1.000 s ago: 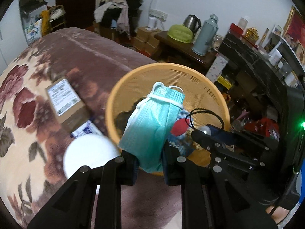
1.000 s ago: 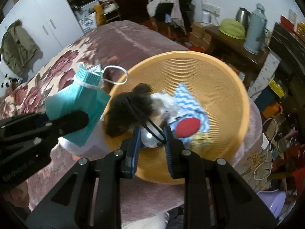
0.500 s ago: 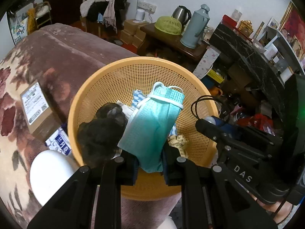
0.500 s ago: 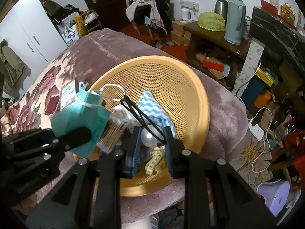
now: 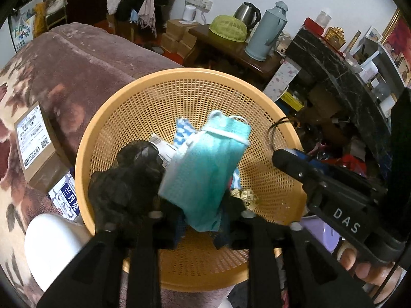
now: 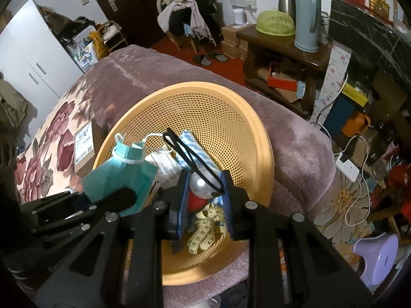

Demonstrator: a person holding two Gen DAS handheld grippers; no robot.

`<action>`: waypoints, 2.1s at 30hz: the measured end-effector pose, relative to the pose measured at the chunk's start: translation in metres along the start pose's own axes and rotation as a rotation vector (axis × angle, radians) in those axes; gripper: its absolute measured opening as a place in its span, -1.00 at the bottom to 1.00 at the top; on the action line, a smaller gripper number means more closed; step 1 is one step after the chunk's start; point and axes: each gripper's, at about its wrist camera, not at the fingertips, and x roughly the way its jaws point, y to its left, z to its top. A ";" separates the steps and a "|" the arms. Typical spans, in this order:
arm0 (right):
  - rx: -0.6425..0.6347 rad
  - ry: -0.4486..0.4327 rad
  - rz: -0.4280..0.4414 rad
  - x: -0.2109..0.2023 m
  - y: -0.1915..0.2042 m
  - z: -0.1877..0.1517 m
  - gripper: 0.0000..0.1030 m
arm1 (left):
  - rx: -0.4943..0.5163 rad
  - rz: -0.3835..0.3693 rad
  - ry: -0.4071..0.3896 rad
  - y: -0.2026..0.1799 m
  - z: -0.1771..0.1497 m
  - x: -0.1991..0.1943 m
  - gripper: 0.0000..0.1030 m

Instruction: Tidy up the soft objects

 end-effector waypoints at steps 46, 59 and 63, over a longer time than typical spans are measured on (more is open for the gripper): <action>0.000 -0.016 -0.080 -0.016 0.010 -0.013 0.86 | -0.064 0.073 -0.110 0.028 -0.021 -0.046 0.98; -0.025 -0.013 -0.086 -0.023 0.019 -0.024 0.86 | -0.102 0.136 -0.124 0.030 -0.038 -0.062 0.98; -0.033 -0.013 -0.086 -0.026 0.023 -0.031 0.86 | -0.111 0.131 -0.115 0.033 -0.045 -0.064 0.98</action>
